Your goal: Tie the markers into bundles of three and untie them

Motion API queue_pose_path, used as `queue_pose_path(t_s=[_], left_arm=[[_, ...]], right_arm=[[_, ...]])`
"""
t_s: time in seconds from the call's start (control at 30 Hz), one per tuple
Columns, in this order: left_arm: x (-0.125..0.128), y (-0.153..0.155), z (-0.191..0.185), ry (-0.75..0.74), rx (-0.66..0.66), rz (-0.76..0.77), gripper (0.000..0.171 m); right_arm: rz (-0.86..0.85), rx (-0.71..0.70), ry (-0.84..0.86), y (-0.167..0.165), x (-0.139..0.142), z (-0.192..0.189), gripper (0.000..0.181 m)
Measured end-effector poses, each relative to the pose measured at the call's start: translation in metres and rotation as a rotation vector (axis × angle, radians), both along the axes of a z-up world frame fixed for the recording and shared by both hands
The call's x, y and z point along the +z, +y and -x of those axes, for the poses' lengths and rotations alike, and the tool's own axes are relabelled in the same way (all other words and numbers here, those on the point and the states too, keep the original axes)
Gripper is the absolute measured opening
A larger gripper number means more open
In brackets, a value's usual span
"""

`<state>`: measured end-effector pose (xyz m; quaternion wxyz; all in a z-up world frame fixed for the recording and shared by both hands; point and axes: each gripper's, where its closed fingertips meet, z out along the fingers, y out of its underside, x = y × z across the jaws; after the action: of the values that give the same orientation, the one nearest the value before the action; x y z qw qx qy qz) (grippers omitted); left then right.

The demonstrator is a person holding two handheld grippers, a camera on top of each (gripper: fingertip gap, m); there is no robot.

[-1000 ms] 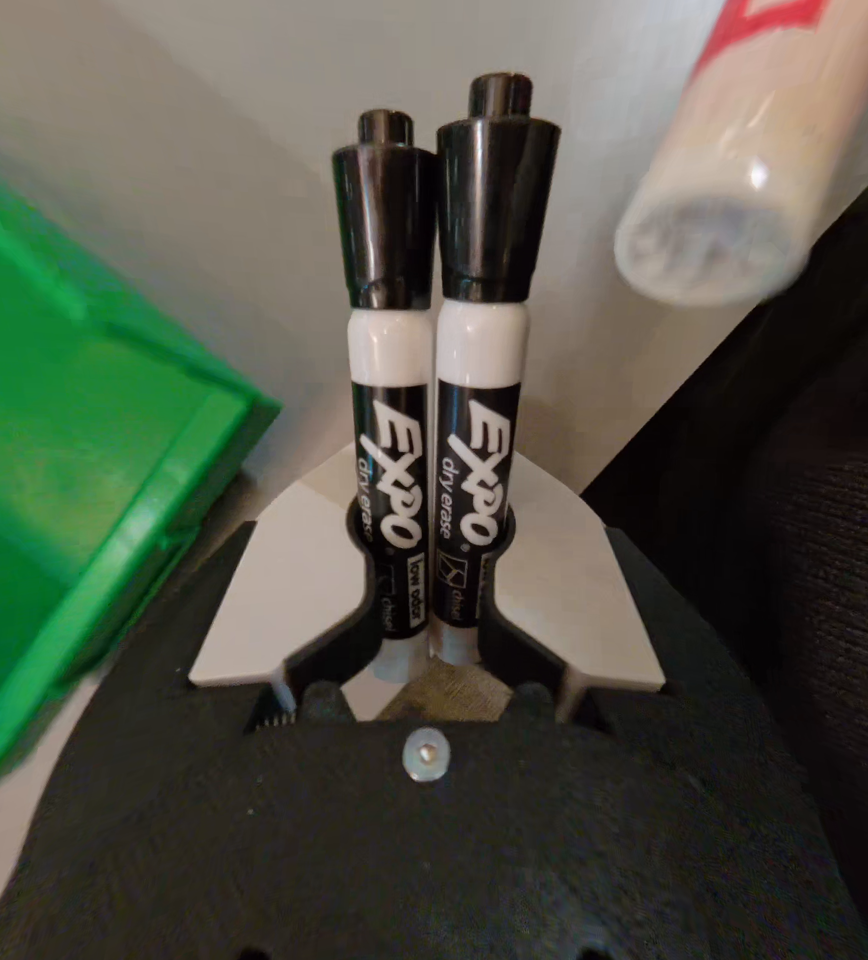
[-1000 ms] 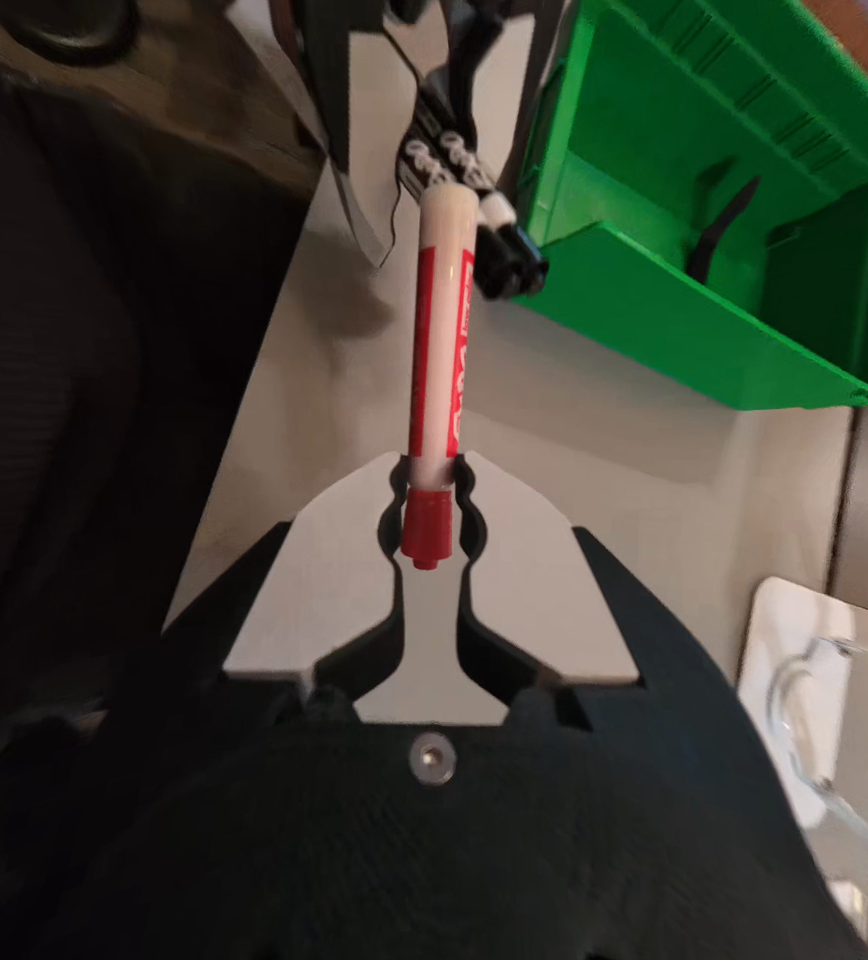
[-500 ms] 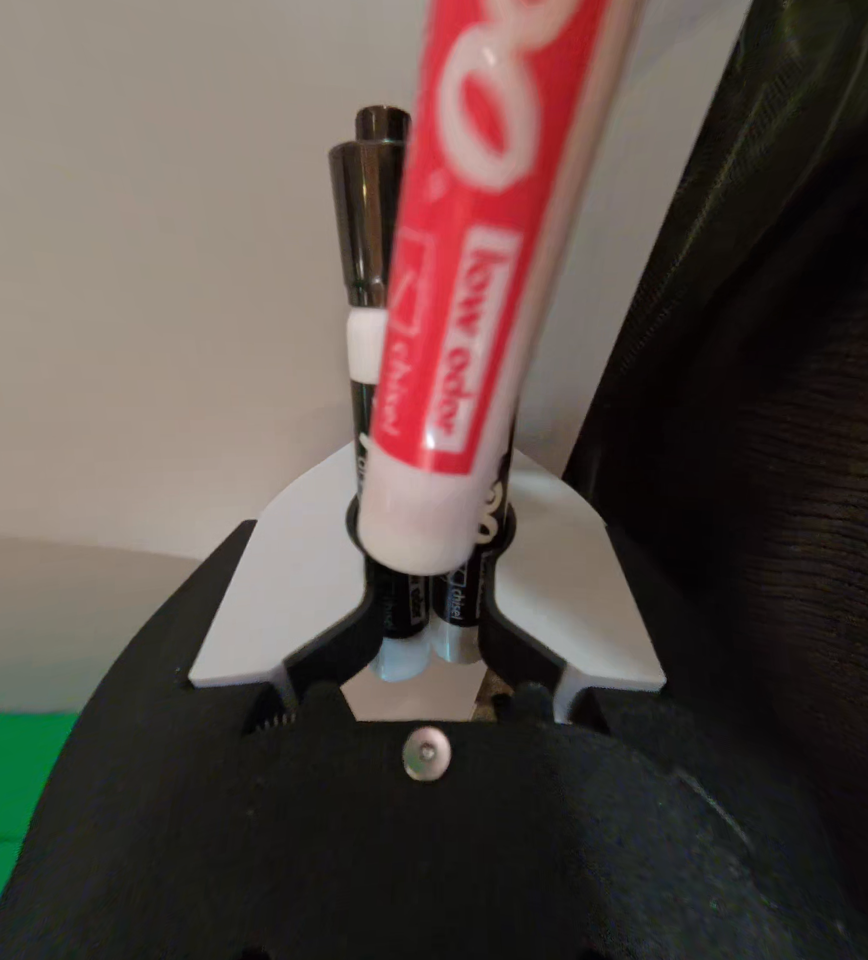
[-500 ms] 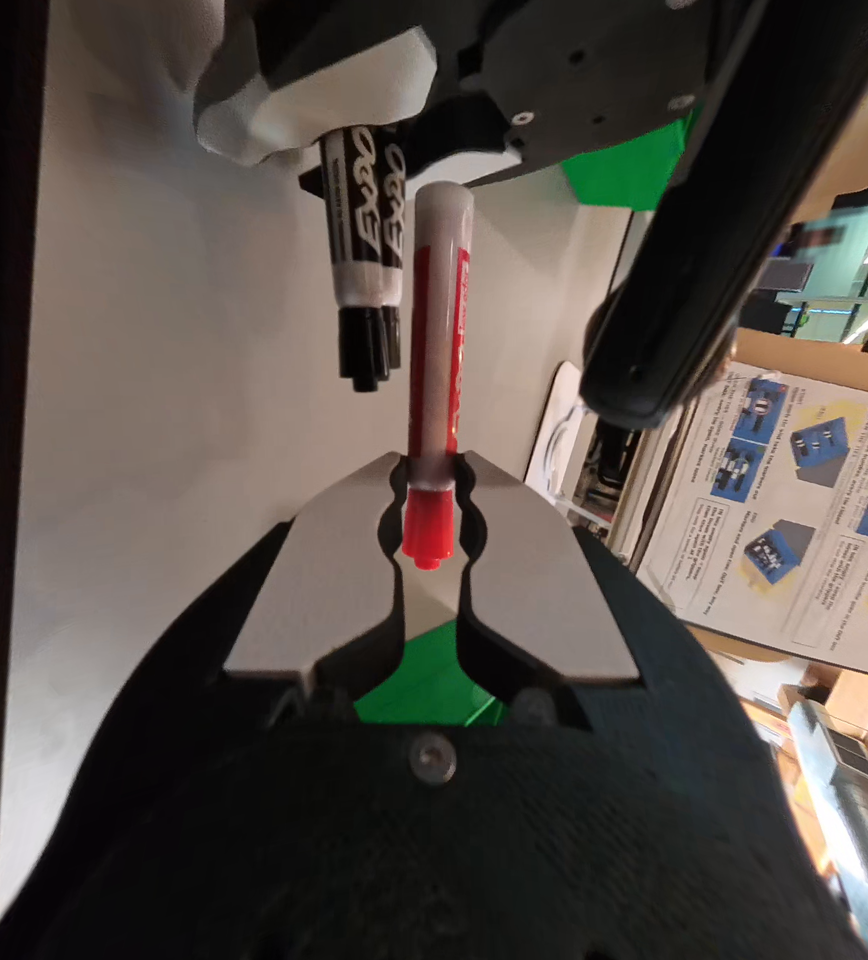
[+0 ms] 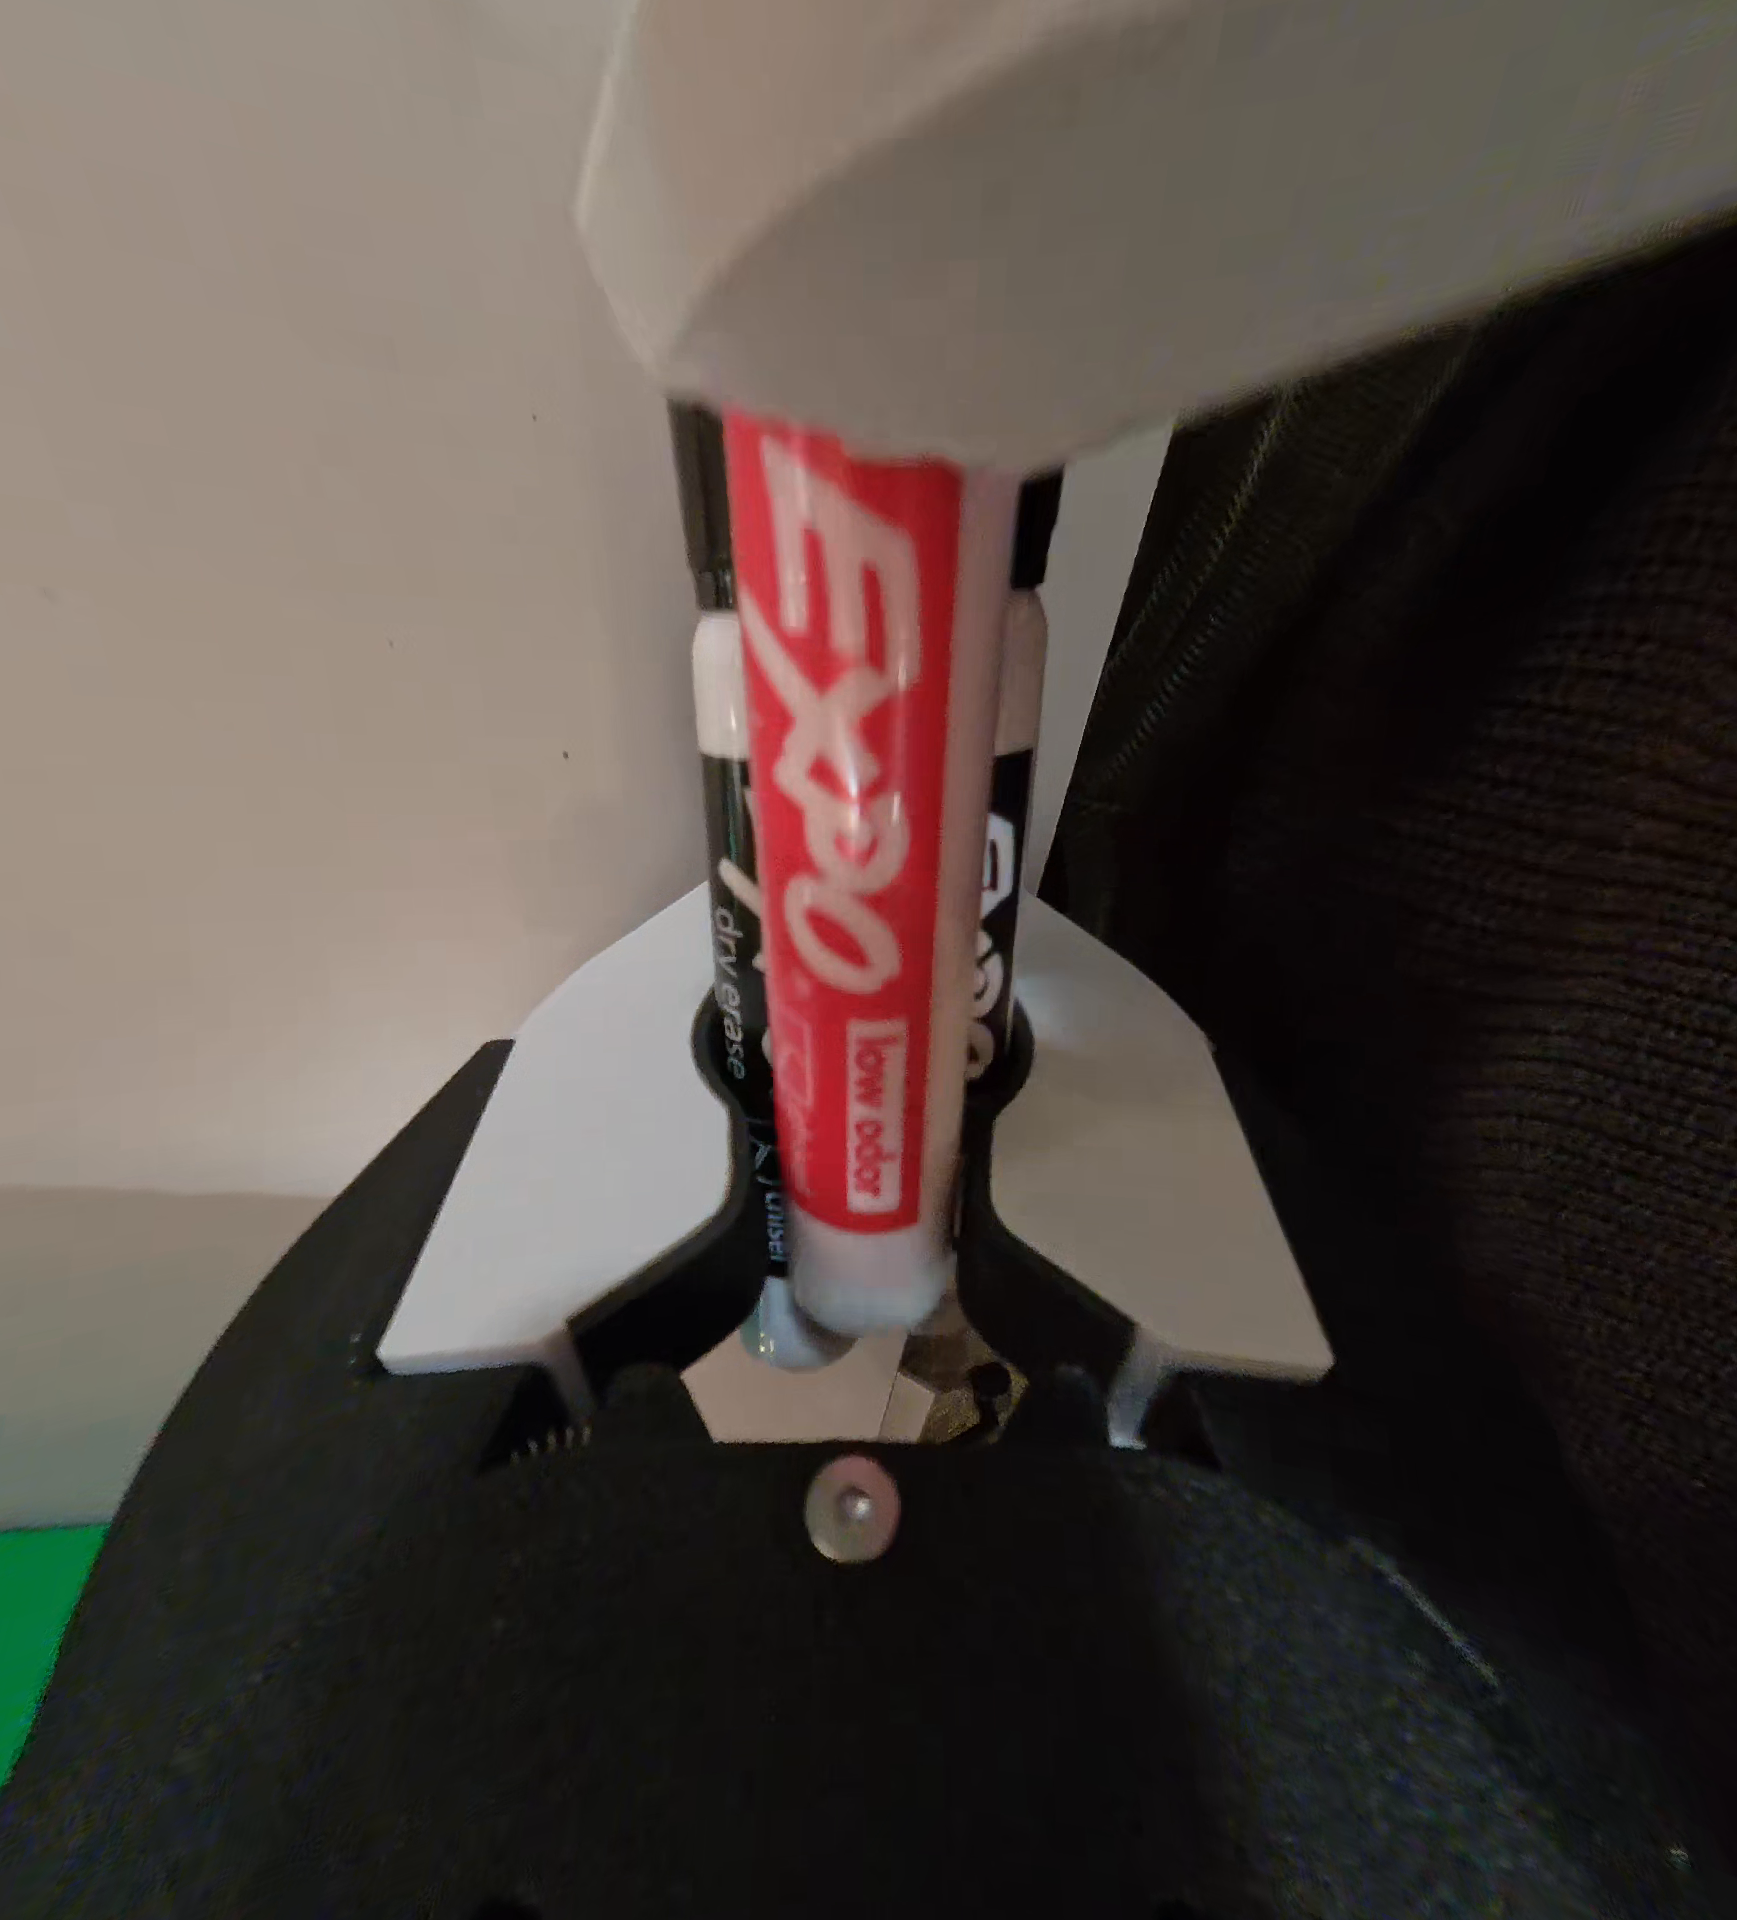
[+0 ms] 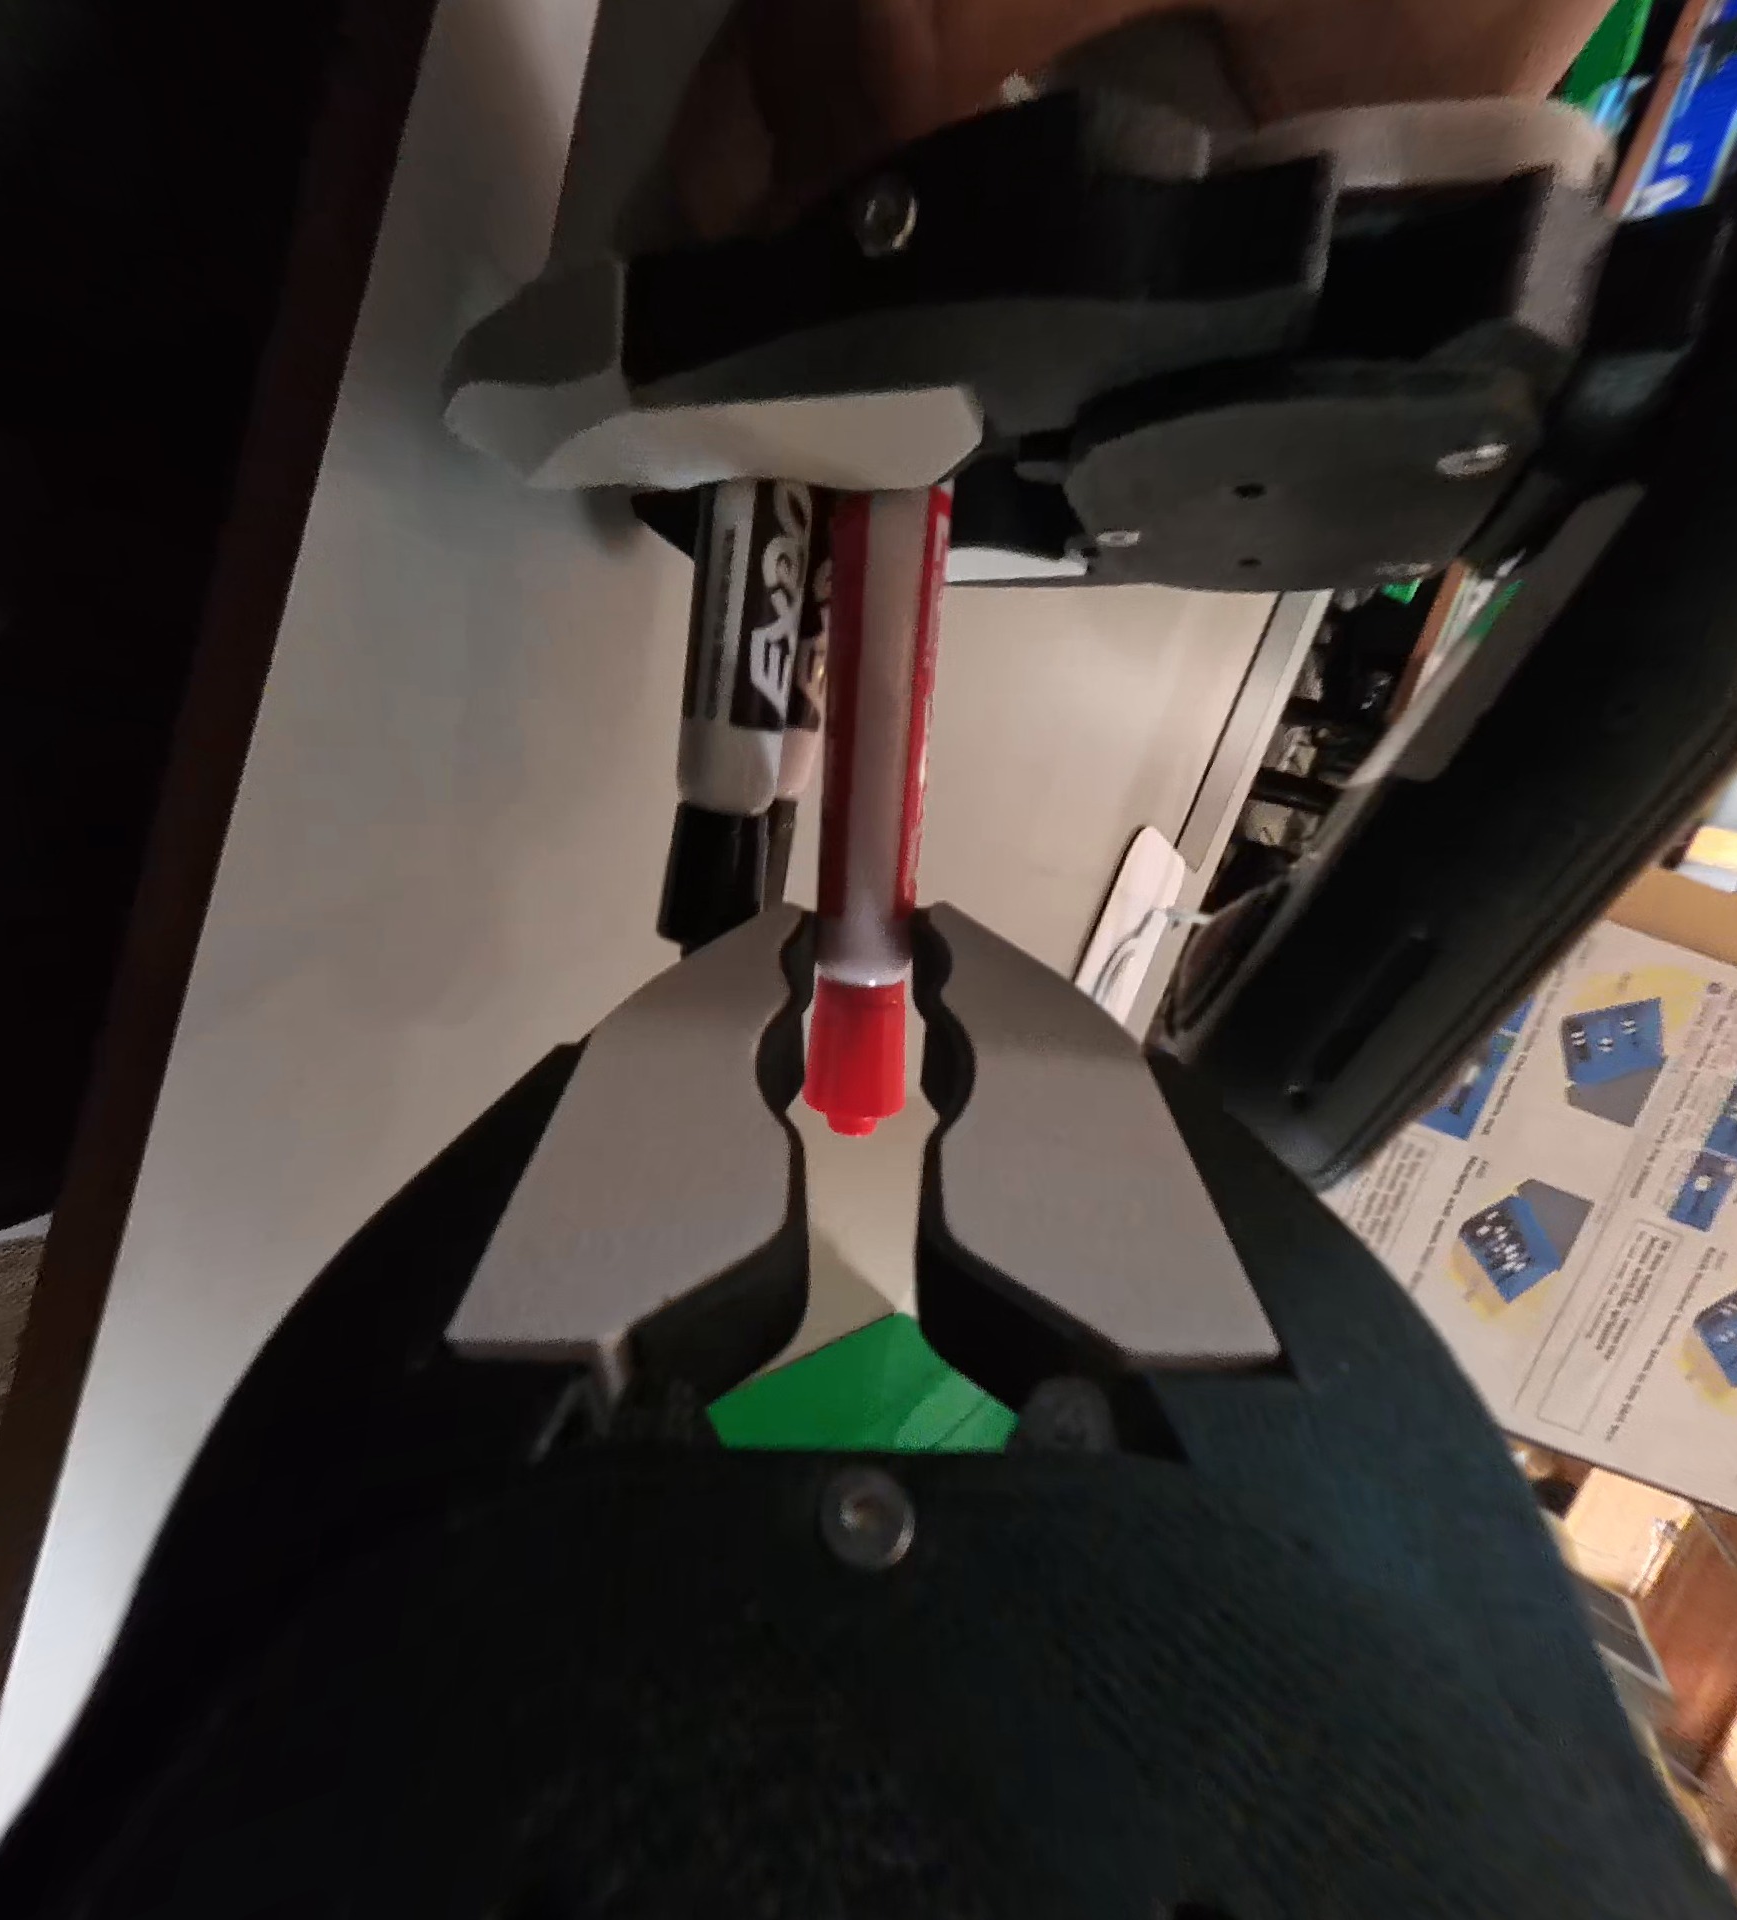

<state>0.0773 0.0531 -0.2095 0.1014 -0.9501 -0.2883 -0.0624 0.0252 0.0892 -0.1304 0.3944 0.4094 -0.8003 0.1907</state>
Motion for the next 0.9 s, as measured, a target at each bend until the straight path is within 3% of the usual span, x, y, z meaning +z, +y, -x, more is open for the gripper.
queue_pose_path(t_s=[0.13, 0.2, 0.3, 0.43, 0.6, 0.67, 0.73, 0.8, 0.9], left_arm=[[0.0, -0.007, -0.002, 0.008, 0.044, -0.003, 0.046], [0.0, -0.014, -0.002, 0.016, 0.072, 0.0, 0.046], [0.002, -0.028, 0.0, 0.037, 0.117, 0.016, 0.046], [0.007, -0.045, 0.004, 0.067, 0.195, 0.008, 0.046], [0.012, -0.059, 0.005, 0.109, 0.232, 0.012, 0.045], [0.014, -0.06, 0.003, 0.118, 0.236, 0.008, 0.046], [0.014, -0.061, 0.001, 0.12, 0.235, 0.006, 0.046], [0.014, -0.061, 0.0, 0.119, 0.234, 0.003, 0.045], [0.014, -0.059, -0.002, 0.115, 0.23, -0.017, 0.045]], right_arm=[[0.062, 0.054, -0.022, -0.014, 0.005, -0.008, 0.02], [0.093, 0.05, -0.051, -0.018, 0.009, -0.005, 0.031], [0.143, 0.02, -0.194, -0.02, 0.012, 0.004, 0.038], [0.236, -0.015, -0.512, -0.027, 0.008, 0.014, 0.042], [0.429, -0.13, -1.08, -0.051, 0.02, 0.022, 0.043], [0.447, -0.162, -1.318, -0.055, 0.027, 0.023, 0.039], [0.546, -0.199, -1.44, -0.055, 0.039, 0.038, 0.01], [0.66, -0.304, -1.46, -0.054, 0.042, 0.064, 0.0], [0.623, -0.435, -1.441, -0.056, 0.019, 0.075, 0.0]])
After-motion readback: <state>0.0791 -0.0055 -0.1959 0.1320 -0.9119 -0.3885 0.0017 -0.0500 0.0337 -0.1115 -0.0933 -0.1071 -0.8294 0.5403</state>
